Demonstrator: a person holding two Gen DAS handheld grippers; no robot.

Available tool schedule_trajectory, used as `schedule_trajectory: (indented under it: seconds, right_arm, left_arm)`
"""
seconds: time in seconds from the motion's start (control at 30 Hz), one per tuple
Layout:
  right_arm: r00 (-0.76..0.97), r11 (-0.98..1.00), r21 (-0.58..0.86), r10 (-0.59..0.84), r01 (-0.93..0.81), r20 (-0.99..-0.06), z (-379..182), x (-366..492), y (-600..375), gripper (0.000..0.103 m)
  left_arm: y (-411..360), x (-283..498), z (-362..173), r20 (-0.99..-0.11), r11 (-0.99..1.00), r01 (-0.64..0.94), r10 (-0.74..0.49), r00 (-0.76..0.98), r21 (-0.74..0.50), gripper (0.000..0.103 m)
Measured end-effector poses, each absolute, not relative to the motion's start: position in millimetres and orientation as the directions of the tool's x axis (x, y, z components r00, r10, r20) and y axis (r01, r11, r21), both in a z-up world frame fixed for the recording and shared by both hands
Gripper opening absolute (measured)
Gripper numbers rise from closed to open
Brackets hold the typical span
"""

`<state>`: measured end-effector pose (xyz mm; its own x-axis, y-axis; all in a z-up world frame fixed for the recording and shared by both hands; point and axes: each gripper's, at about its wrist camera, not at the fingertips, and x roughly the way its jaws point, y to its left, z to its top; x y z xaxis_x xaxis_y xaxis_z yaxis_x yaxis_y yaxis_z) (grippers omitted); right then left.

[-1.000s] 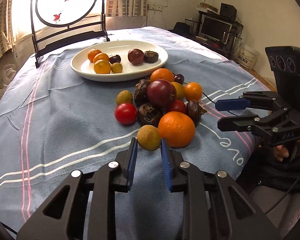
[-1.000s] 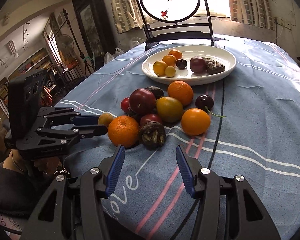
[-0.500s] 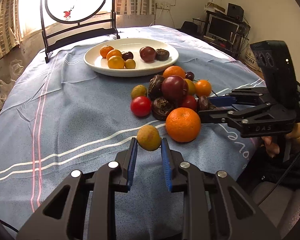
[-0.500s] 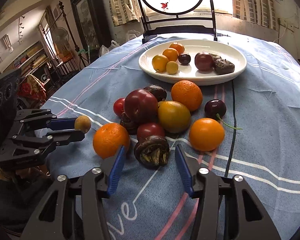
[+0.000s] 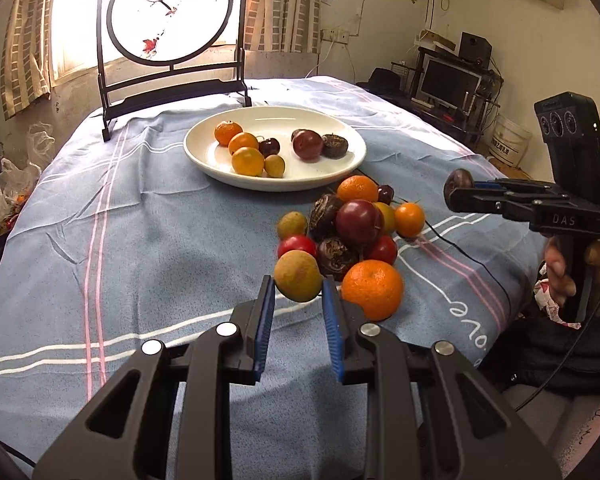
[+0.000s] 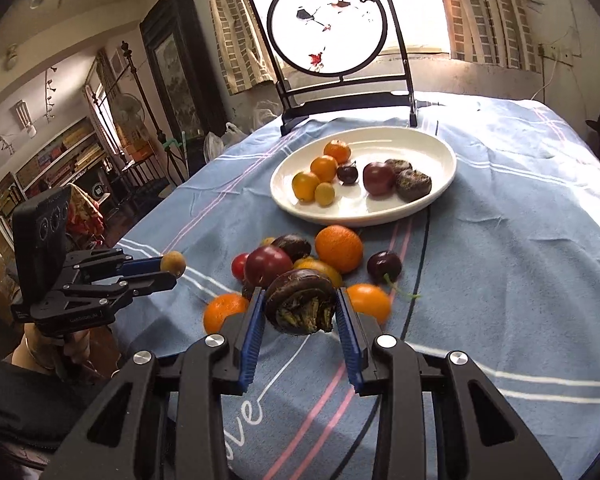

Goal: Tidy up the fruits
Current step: 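Carry both fruits onto the white plate and open both tools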

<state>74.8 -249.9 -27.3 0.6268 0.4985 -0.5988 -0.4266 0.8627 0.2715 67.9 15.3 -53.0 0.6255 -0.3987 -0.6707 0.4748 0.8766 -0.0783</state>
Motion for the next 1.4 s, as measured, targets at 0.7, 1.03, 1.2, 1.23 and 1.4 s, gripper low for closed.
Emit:
schedule_trajectory:
  seconds: [0.7, 1.03, 1.2, 1.23, 1.4]
  right_arm:
    - [0.633, 0.903, 0.228, 0.420, -0.364, -0.651, -23.1, 223.3, -214.8, 0.055]
    - [0.650, 0.907, 0.221, 0.413, -0.359, -0.638, -30.7, 129.8, -253.8, 0.056]
    - [0.644, 0.909, 0.237, 0.410, -0.342, -0.646, -45.8, 85.8, -266.6, 0.056]
    - [0.642, 0.909, 0.240, 0.412, -0.342, -0.647, -49.6, 79.5, -267.3, 0.056]
    - [0.615, 0.908, 0.268, 0.417, -0.323, -0.669, -70.8, 63.9, -269.5, 0.056]
  left_arm:
    - [-16.5, 274.6, -39.5, -0.731, 0.941, 0.323, -0.293, 0.616, -0.105, 0.029]
    - [-18.2, 153.6, -25.6, -0.688, 0.900, 0.436, -0.316, 0.654, 0.000, 0.049]
    - [-43.4, 64.9, -43.1, -0.705, 0.831, 0.552, -0.348, 0.618, 0.074, 0.049]
    - [-47.6, 55.5, -48.8, -0.707, 0.830, 0.552, -0.340, 0.620, 0.085, 0.048]
    - [-53.7, 53.7, -78.6, -0.748, 0.859, 0.512, -0.334, 0.573, 0.009, 0.047]
